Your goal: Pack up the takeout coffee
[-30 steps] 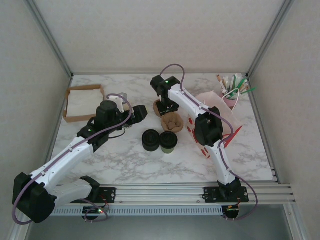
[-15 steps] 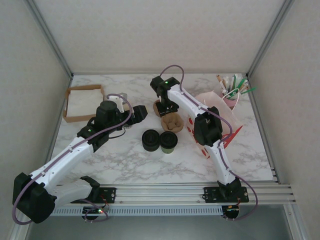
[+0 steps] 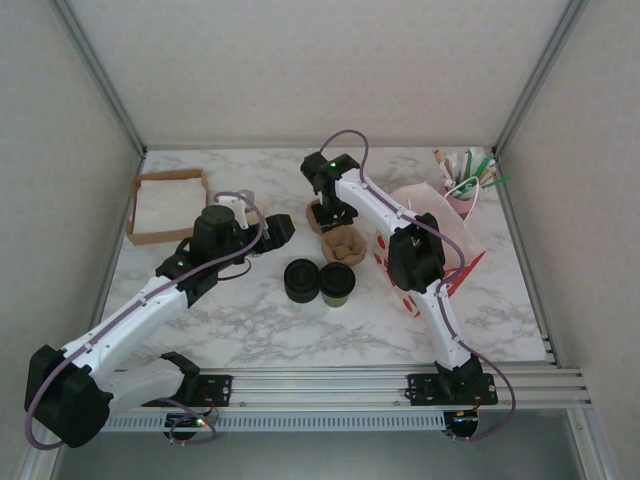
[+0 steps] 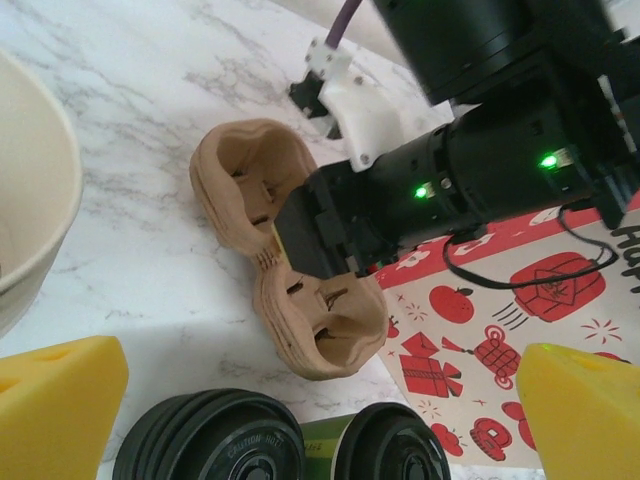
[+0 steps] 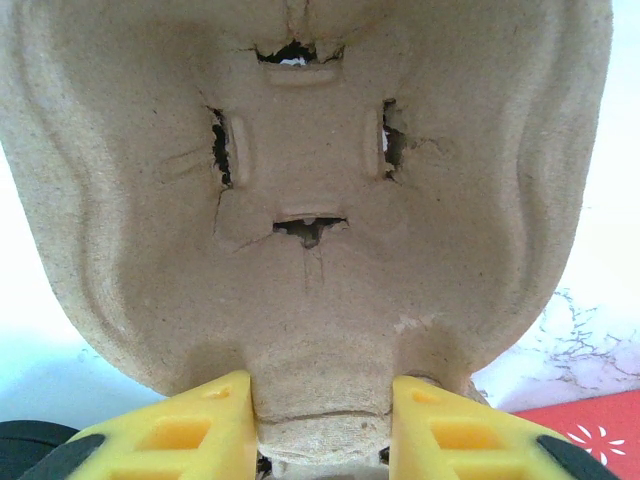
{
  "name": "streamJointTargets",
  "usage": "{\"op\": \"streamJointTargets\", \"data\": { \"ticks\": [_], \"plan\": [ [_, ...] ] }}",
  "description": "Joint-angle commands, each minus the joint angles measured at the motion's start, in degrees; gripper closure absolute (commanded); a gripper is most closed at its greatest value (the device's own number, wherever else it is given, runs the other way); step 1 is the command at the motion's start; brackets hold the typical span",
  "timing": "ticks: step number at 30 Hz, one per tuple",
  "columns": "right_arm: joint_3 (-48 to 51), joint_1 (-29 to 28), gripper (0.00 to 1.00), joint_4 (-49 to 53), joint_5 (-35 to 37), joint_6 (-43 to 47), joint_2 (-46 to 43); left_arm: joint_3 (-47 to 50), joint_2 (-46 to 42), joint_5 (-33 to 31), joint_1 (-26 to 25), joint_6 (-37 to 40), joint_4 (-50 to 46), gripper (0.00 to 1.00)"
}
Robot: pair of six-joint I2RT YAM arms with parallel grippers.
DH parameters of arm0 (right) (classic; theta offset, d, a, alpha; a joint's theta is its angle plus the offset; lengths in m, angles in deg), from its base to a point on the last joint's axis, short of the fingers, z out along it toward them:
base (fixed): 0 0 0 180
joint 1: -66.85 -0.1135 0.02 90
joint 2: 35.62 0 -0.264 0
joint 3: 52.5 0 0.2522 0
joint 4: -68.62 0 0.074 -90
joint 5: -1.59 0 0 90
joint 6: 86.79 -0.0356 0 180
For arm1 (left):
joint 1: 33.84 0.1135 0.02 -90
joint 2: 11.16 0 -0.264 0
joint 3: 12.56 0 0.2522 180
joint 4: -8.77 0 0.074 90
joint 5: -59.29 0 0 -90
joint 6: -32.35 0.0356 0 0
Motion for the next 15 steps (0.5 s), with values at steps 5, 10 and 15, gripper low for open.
{"op": "streamJointTargets", "data": {
  "ticks": [5, 10, 15],
  "plan": [
    [1.5, 0.3, 0.67, -0.2, -1.8, 0.2, -4.7, 5.6, 0.0, 3.9, 0.5, -6.4, 6.3, 0.08],
    [3.0, 0.2, 0.68, -1.1, -2.9, 0.2, -6.4, 6.8, 0.2, 4.2, 0.4, -7.6, 7.1, 0.22],
    [4.4, 0.3, 0.68, -1.7, -3.1, 0.1, -7.7, 7.5, 0.3, 4.3, 0.4, -8.2, 7.8, 0.31]
  ]
}}
